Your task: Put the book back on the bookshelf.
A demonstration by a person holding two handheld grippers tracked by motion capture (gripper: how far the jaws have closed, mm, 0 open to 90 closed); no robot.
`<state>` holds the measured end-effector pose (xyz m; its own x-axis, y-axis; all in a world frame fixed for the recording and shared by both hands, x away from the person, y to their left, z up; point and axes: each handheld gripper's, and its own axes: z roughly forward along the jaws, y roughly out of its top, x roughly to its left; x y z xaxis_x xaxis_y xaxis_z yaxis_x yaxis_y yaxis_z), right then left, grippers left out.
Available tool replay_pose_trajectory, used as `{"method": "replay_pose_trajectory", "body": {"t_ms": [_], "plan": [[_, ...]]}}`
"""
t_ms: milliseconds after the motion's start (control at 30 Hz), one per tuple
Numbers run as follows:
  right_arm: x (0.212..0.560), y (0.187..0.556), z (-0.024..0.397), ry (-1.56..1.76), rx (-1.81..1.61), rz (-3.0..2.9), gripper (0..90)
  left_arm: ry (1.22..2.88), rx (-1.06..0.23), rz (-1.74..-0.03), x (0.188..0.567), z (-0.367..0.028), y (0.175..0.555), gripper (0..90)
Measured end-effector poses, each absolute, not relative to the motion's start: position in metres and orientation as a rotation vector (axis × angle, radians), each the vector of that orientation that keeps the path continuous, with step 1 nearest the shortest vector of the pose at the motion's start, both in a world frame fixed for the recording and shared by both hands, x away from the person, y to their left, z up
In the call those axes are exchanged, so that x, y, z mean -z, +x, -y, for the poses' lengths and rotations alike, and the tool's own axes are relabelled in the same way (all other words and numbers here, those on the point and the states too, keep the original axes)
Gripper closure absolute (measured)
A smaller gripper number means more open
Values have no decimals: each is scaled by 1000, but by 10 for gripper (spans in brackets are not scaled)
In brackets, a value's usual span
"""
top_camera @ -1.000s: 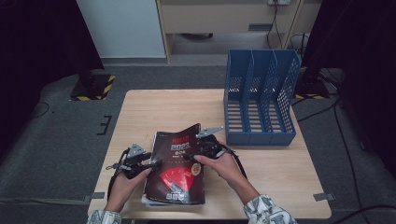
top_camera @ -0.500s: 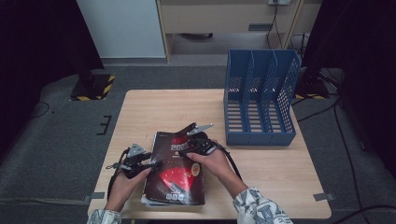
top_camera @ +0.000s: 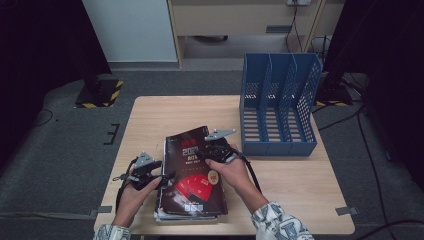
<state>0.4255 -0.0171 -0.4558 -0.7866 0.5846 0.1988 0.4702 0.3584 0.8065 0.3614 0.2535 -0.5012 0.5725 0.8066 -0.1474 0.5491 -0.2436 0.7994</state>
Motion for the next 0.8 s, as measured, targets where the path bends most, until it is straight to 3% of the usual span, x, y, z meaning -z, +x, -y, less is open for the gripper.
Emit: {"method": "replay_pose_trajectory", "body": {"t_ms": [567,800], "plan": [[409,416,20,773,-1583,-2372,851,1914,-294,-1040,503,-249,364,184],[394,413,18,712,-1647,-2328,868,1916,-228,-1006,503,-245,367,227]]}}
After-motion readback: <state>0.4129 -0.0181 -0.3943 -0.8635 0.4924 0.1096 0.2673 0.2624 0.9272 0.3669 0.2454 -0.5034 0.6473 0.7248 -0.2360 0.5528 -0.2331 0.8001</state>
